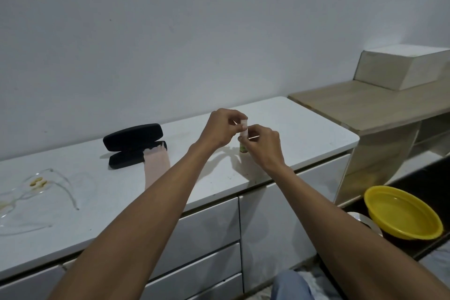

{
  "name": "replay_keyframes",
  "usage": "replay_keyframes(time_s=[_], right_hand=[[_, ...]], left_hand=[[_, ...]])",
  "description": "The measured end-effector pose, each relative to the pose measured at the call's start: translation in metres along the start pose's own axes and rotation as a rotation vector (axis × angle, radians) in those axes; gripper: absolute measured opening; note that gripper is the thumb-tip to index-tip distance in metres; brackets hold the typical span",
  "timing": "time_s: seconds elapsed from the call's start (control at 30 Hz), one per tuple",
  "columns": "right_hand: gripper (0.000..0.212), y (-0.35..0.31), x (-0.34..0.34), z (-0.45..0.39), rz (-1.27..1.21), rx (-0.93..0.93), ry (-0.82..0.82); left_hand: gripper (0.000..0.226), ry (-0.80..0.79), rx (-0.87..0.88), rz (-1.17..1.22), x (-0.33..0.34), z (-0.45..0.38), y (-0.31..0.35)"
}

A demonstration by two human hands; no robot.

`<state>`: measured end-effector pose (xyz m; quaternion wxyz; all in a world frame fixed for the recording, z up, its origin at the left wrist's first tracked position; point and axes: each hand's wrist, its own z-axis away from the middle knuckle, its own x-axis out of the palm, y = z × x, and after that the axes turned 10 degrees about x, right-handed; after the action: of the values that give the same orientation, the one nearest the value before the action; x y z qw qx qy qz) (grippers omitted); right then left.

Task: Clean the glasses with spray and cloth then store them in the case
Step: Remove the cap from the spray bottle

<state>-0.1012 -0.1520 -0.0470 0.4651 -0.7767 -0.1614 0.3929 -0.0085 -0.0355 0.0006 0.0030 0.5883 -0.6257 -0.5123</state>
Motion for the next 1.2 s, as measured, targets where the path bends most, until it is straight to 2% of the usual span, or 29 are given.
replay_keyframes(time_s=[0.23,0.77,0.93,1.1,1.2], right_hand=[[0.015,0.003,0.002,-0.005,0.017,-0.019,-0.005],[0.019,0.006,0.006,-0.008,0.028,-0.016,0.029],[0.022,0.006,0.005,-0.007,0.042,-0.003,0.043],[0.021,0.005,0.004,-0.007,0.031,0.015,0.034],[0.02,0.006,0.004,-0.006,0.029,0.018,0.034]], left_hand=[[0.014,0.034,-0.03,0.079,0.002,-0.003,-0.004],[0.009,0.13,-0.043,0.066,0.013,-0.001,0.0],[0.016,0.309,-0.029,0.041,0.002,-0.017,0.016],[0.014,0.138,-0.064,-0.034,-0.017,-0.023,0.02],[0.013,0.132,-0.116,-0.051,-0.015,-0.008,0.007]])
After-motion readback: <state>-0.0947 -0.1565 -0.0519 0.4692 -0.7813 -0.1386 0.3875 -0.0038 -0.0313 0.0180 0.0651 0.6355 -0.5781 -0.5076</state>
